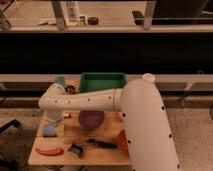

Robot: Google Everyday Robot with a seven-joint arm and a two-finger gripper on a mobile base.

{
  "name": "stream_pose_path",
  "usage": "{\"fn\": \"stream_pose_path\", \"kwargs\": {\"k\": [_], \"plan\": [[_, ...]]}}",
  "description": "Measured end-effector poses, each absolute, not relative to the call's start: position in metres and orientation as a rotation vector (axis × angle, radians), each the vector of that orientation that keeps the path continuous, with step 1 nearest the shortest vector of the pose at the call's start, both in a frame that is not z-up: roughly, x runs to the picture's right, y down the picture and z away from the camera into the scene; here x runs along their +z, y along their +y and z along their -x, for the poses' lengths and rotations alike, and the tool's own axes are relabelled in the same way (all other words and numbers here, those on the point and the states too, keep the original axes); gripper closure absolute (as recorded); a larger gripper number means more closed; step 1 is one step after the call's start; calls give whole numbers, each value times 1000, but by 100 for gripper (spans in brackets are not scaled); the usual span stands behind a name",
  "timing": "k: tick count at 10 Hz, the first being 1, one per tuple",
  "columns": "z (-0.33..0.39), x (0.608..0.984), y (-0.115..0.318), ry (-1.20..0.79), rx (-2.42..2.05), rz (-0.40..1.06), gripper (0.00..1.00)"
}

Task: Place sponge in red bowl

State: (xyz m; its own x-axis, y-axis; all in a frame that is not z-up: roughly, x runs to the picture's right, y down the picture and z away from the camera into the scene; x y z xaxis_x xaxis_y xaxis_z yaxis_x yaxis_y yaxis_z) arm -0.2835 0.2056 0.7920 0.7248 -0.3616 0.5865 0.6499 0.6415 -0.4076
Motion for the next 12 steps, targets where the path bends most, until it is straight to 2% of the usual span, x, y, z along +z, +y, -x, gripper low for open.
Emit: {"fn": "stream_pose_path", "kwargs": {"k": [3,4,5,7,8,9,11,12], "plan": [[286,795,210,-492,-605,649,56],[288,797,212,-497,-606,650,59],[291,799,215,-503,-607,653,56],[291,805,221,-508,-606,655,40],[291,804,221,-504,-608,650,36],[291,800,219,-505,-607,648,38],[284,782,203,-500,-601,641,56],[285,776,198,-502,-598,640,61]]}}
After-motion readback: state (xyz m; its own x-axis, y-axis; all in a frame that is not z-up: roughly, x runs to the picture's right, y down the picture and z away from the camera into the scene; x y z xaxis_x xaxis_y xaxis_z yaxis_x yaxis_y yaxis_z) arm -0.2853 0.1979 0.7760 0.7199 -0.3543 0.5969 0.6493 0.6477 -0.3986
